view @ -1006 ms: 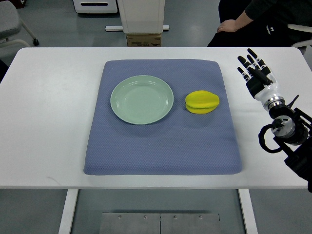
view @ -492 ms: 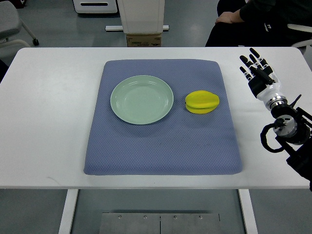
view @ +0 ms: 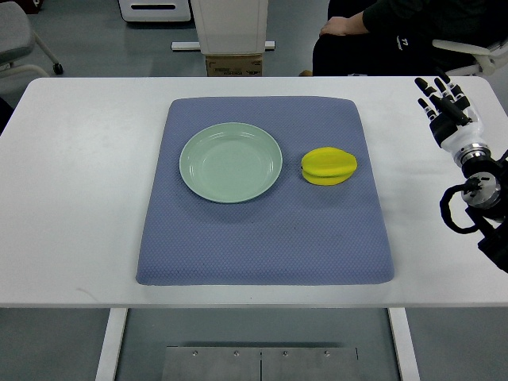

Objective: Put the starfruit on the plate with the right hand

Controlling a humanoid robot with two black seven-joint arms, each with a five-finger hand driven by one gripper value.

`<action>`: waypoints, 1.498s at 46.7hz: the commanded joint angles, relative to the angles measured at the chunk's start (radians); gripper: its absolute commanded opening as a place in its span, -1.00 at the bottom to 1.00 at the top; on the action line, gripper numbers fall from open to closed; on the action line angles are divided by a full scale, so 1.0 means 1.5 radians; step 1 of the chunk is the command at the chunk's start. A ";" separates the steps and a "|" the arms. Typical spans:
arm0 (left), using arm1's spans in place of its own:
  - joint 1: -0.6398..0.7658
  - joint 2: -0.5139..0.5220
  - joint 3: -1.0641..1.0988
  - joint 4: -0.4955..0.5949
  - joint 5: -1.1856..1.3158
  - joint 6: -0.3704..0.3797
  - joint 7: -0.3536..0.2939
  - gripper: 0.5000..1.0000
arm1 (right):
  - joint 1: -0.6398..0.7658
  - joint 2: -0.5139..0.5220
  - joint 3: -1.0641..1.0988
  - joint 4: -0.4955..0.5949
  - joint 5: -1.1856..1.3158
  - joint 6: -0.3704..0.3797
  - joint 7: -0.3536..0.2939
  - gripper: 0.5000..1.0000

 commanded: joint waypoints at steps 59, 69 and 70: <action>0.000 0.000 0.000 0.000 -0.001 0.000 0.000 1.00 | 0.004 -0.136 -0.289 0.287 -0.288 -0.103 0.092 1.00; 0.000 0.000 0.000 0.000 0.000 0.000 -0.001 1.00 | 0.068 -0.175 -0.416 0.287 -0.332 -0.105 0.115 1.00; 0.000 0.000 0.000 0.000 0.000 0.000 0.000 1.00 | 0.074 -0.176 -0.428 0.287 -0.338 -0.106 0.117 1.00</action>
